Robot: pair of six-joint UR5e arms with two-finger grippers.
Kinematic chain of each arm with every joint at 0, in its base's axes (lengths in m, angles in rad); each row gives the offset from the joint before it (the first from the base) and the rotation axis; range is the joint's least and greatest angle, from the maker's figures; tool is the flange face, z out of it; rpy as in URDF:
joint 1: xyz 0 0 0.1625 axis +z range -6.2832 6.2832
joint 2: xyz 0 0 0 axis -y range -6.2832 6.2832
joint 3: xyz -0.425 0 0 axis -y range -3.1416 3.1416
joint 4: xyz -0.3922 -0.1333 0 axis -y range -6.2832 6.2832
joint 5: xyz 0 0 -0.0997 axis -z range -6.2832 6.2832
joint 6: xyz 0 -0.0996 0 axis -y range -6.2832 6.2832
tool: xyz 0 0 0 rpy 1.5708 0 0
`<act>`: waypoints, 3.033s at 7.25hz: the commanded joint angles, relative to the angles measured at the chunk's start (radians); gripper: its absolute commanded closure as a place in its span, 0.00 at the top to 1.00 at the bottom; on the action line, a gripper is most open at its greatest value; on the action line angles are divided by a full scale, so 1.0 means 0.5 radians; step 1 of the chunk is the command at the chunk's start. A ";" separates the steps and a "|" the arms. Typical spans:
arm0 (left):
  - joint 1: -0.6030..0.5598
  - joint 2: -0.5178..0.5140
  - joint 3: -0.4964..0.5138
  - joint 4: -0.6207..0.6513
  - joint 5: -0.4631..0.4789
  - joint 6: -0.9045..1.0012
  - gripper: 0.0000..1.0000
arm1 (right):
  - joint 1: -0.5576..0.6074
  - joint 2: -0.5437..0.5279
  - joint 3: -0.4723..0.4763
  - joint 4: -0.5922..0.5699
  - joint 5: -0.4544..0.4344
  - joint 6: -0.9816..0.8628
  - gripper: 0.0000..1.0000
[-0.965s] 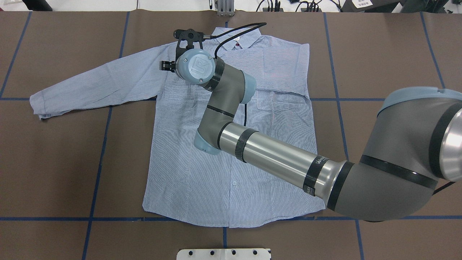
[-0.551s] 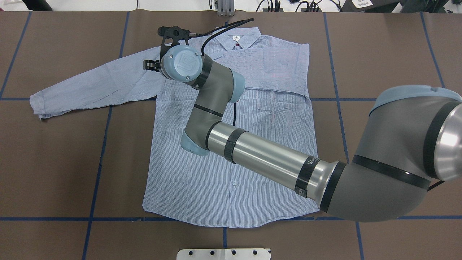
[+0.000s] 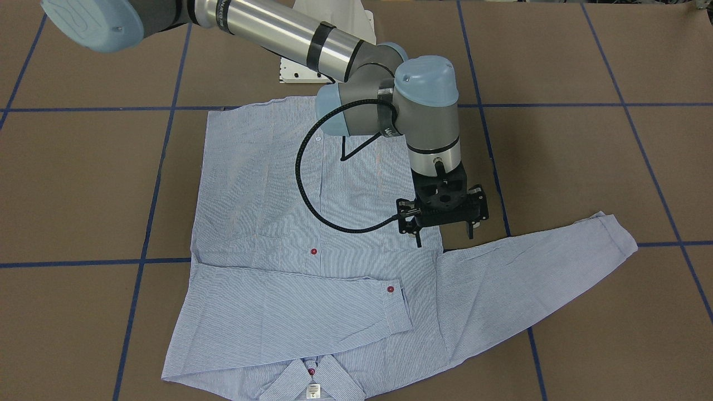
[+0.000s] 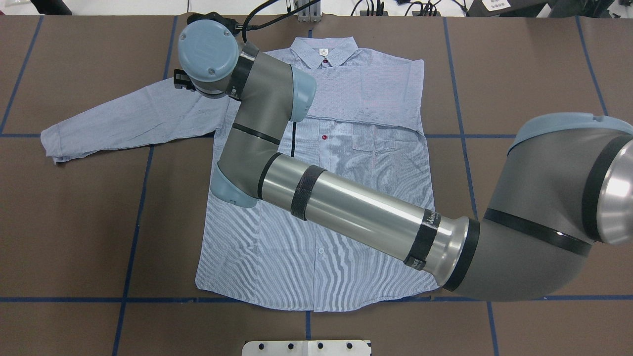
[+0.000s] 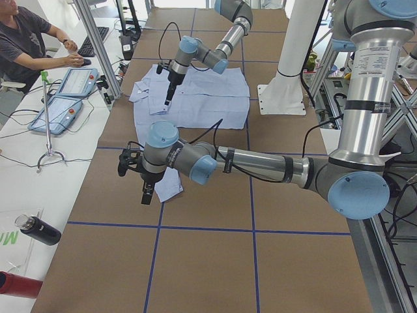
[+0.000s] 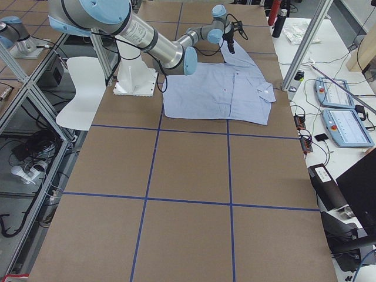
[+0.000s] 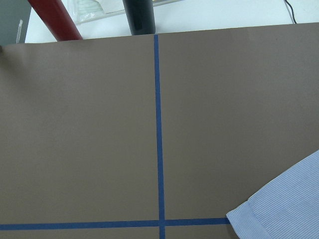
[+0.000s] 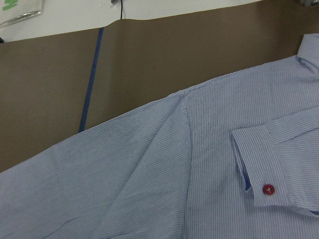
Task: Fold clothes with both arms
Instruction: 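Release the cuff and raise the right gripper away from the shirt, then lower the left gripper onto the cuff of the sleeve nearest it and grasp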
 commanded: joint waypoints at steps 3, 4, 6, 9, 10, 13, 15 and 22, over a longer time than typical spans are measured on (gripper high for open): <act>0.531 0.107 -0.006 -0.458 0.376 -1.005 0.98 | 0.192 -0.199 0.668 -1.041 0.493 -0.069 0.99; 0.596 0.108 0.022 -0.464 0.451 -1.077 0.98 | 0.223 -0.288 0.858 -1.256 0.509 -0.181 0.99; 0.789 0.108 0.144 -0.623 0.659 -1.251 0.94 | 0.339 -0.350 1.043 -1.615 0.527 -0.393 0.99; 0.916 0.095 0.252 -0.725 0.755 -1.308 0.85 | 0.530 -0.782 1.509 -1.666 0.794 -0.719 0.99; 0.946 0.095 0.252 -0.722 0.755 -1.298 0.83 | 0.533 -0.804 1.532 -1.663 0.791 -0.726 0.99; 0.998 0.101 0.279 -0.725 0.755 -1.304 0.82 | 0.530 -0.813 1.535 -1.660 0.773 -0.726 0.99; 1.008 0.105 0.310 -0.728 0.758 -1.304 0.79 | 0.530 -0.826 1.535 -1.651 0.766 -0.726 0.99; 1.029 0.102 0.365 -0.817 0.761 -1.317 0.60 | 0.527 -0.832 1.532 -1.648 0.763 -0.726 0.99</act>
